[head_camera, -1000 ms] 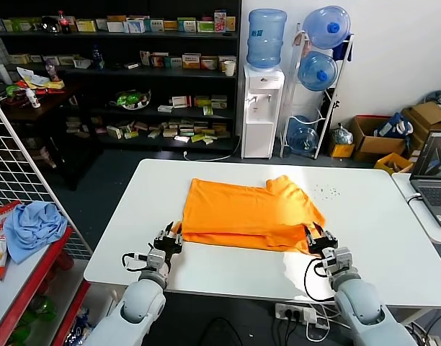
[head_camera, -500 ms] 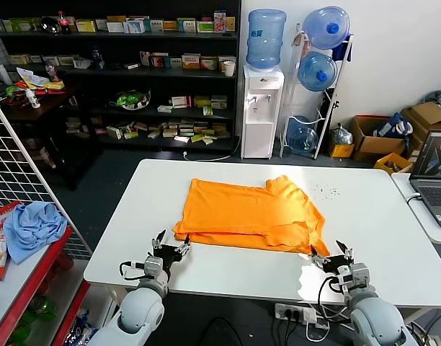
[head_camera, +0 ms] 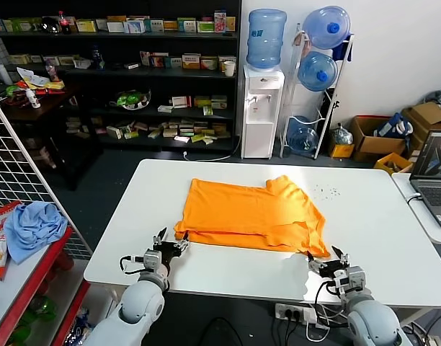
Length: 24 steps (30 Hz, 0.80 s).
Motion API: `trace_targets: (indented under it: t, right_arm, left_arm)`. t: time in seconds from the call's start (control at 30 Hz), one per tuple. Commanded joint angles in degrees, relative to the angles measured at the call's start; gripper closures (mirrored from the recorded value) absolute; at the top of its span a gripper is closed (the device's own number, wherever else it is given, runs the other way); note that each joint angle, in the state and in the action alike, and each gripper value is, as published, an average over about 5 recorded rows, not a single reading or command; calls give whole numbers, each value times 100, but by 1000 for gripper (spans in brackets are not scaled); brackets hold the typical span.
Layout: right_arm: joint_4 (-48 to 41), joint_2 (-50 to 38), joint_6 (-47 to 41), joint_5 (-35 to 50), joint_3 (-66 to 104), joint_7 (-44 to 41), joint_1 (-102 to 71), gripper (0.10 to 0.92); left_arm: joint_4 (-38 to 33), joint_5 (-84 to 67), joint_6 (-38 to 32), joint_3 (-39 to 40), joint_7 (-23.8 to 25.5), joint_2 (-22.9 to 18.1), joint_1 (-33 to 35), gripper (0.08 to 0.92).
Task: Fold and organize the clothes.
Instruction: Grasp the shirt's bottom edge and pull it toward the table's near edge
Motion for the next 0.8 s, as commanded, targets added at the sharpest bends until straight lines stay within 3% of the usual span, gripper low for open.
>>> trace_targets:
  t: [0.03,0.57,0.7,0.8]
  right_arm:
    - [-113,20,9,15,-27,-20,57,380]
    - [250,-344,-247,88,23,41,-246,837]
    - [591,-583,-333,173,120,111,-527,878]
    - [875,-745,-408,229,216,166,-795,879]
  left_arm:
    - [121,-110,27,-2,67,23,-49,362]
    - [-391,-489,506,-97,-2,205,436,812]
    - [-846,-546,652,-109,-117,319,806,895]
    - [-1203,-538,713,-109,-181,388,1110,904]
